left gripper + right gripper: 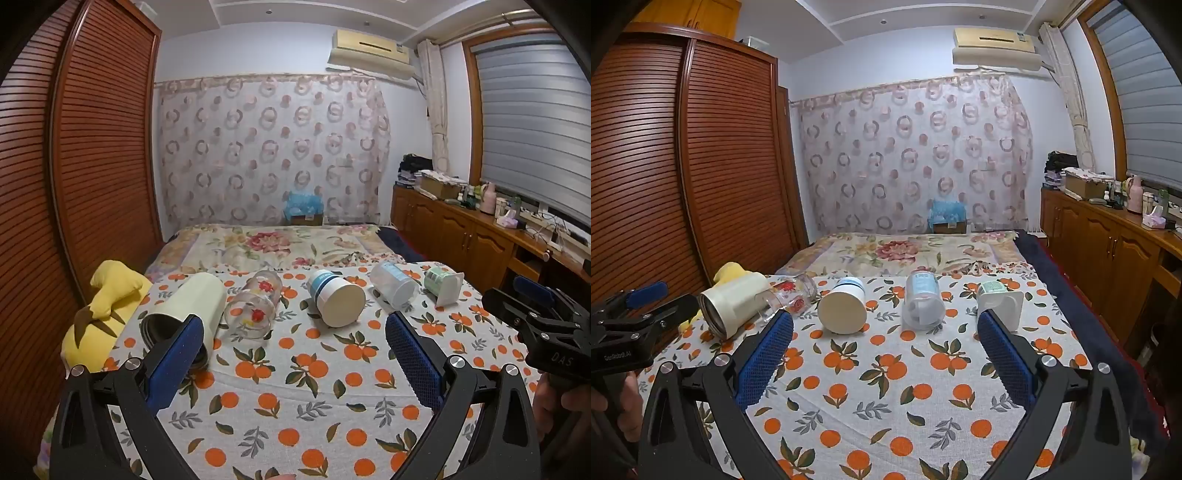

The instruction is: Flip cup upside down

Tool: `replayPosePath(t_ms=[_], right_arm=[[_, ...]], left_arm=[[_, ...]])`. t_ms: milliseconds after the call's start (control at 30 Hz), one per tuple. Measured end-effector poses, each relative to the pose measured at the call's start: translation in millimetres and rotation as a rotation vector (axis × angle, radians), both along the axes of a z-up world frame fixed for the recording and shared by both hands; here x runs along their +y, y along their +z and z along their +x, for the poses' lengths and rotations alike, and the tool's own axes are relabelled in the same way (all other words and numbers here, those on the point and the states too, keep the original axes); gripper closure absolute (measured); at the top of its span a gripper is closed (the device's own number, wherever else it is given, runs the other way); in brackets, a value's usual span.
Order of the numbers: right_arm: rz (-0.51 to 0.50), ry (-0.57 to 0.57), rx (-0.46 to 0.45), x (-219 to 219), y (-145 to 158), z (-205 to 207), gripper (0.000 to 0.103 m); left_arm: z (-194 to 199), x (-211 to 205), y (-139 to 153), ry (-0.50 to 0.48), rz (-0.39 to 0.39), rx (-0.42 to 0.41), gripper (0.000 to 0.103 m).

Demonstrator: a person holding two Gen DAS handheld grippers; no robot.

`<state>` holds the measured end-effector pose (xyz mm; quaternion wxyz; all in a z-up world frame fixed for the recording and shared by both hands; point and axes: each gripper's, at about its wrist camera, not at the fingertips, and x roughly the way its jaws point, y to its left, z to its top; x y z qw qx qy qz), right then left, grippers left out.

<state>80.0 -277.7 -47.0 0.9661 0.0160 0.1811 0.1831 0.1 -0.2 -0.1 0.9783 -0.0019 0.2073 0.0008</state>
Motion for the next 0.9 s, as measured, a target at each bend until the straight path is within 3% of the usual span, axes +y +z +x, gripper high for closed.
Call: replayPosePath(t_ms=[900], right_arm=[[0.004, 0.001, 0.005, -0.3, -0.1, -0.3, 0.002]], left_arm=[[-0.4, -0.1, 0.5, -0.002, 0.000, -0.004, 0.008]])
